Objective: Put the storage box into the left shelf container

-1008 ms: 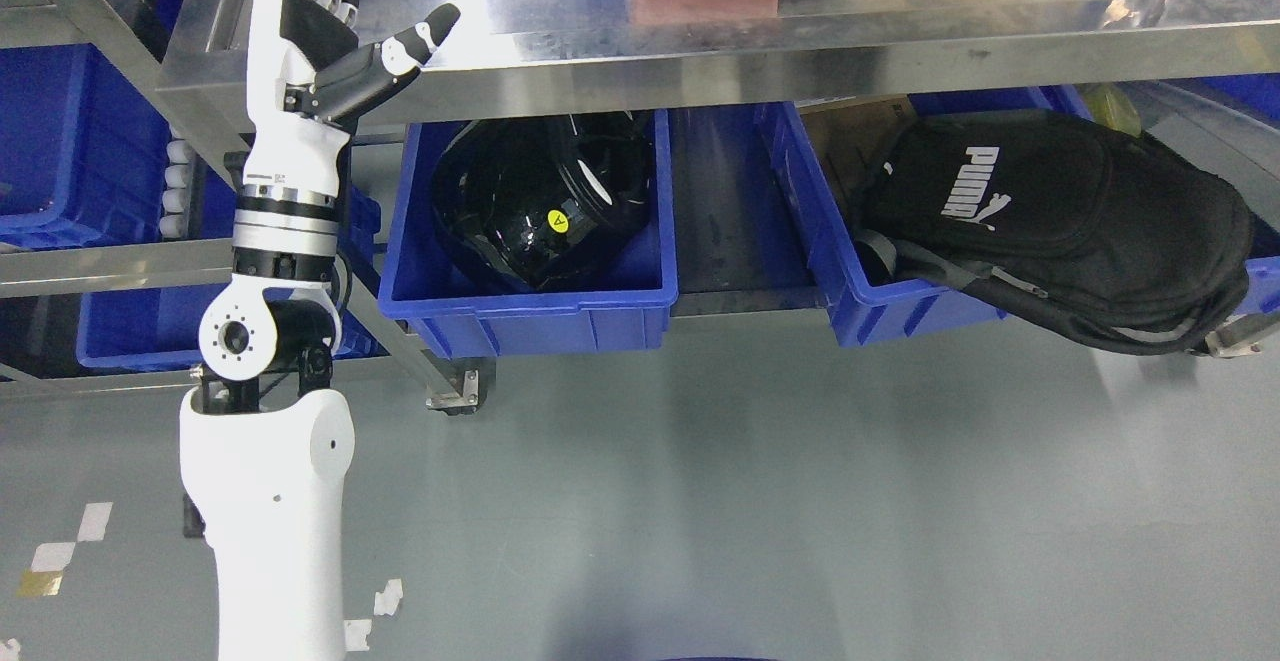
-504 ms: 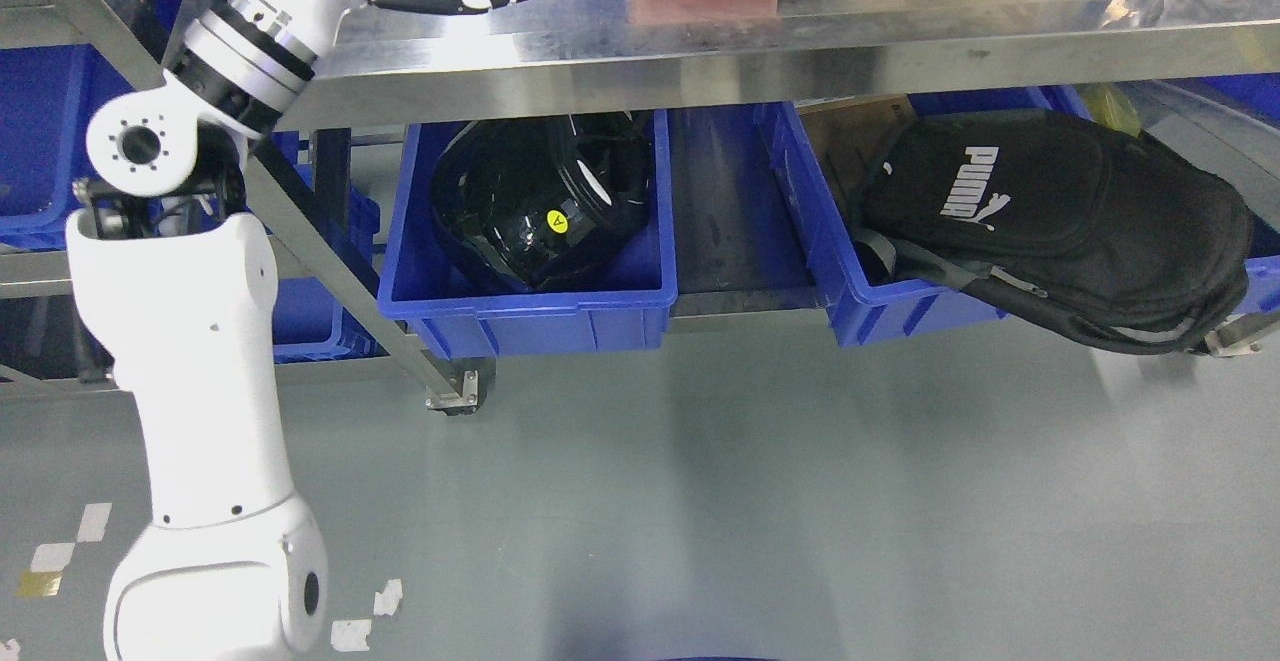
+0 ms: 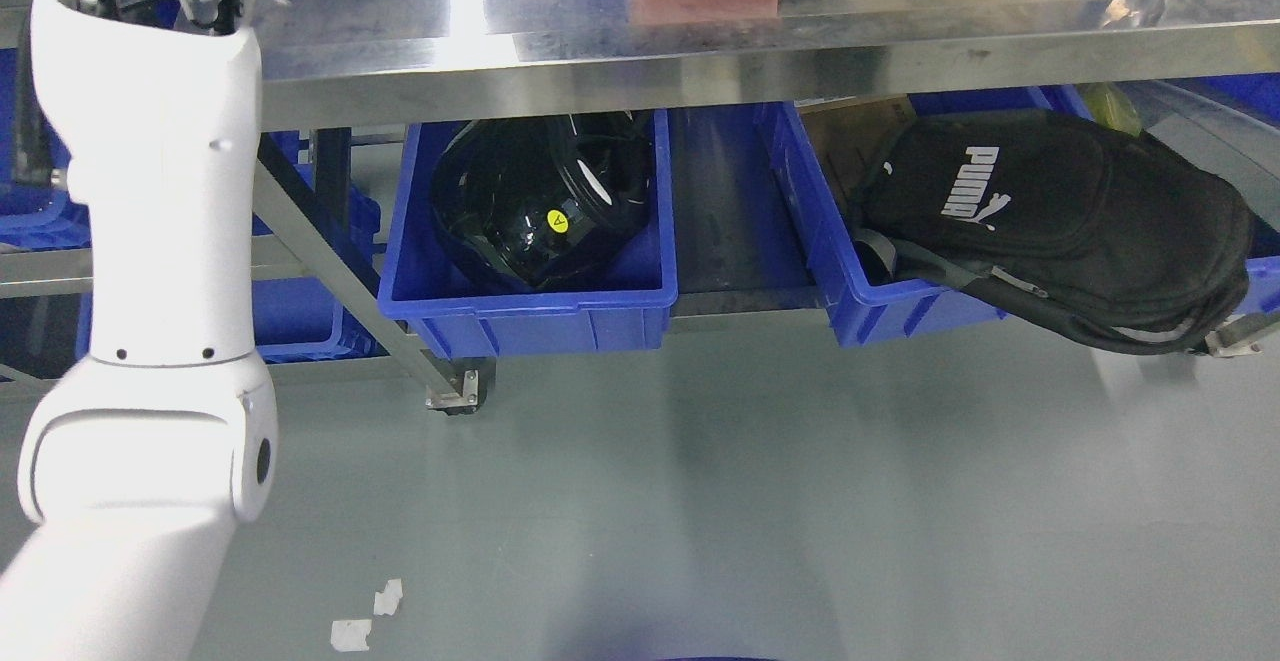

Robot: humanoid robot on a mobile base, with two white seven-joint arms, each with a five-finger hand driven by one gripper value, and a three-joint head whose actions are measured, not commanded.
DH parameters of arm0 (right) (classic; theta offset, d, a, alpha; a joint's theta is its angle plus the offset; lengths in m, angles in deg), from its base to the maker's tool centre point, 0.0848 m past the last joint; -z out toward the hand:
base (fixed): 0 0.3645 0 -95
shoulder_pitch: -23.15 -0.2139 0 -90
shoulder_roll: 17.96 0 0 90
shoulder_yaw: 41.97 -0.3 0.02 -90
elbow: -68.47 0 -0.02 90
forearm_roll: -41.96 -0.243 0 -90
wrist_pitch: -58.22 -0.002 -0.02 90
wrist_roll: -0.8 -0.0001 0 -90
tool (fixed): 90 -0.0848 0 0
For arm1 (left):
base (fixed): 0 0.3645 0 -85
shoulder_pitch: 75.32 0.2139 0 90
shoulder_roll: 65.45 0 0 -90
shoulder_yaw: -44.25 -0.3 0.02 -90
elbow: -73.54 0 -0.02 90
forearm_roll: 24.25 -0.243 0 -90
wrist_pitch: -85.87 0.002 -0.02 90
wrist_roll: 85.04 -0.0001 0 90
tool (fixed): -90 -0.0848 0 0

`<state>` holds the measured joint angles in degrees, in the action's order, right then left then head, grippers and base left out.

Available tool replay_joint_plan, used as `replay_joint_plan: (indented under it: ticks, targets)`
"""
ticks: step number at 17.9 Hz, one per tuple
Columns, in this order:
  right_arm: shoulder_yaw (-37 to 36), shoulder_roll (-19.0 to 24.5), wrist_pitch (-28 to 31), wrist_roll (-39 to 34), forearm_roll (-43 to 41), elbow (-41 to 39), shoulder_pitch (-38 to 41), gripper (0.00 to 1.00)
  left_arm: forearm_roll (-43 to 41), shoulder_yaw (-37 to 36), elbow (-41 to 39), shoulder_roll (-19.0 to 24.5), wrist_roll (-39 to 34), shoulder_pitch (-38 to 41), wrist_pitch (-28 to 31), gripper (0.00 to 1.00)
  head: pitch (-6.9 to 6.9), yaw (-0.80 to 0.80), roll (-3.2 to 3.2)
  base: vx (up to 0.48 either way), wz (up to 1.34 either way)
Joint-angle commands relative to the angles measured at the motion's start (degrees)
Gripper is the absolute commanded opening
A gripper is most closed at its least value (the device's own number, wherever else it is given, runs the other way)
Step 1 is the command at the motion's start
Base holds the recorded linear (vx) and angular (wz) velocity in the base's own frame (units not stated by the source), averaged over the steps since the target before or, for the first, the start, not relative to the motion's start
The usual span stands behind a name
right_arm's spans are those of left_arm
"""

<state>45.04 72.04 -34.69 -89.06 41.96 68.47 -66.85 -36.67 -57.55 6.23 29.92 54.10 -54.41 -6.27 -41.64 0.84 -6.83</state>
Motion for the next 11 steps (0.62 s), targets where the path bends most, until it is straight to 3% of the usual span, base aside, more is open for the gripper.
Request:
replay_joint_plan:
  ticks: [1,11]
  targets:
    - [0.00,-1.00,0.09,-0.05,-1.23,-1.00,-0.27,1.00,-6.11,-13.43,21.60,-2.99,2.35,-7.20,-0.22,1.00,0.00,0.00,0.00,0.000,0.00]
    - [0.00,-1.00,0.01,0.04,-1.23,-1.00,-0.27,1.00,-12.10,-13.42,27.76,-4.37,2.09,-9.75,-0.40,0.99,0.00,0.00,0.00,0.000,0.00]
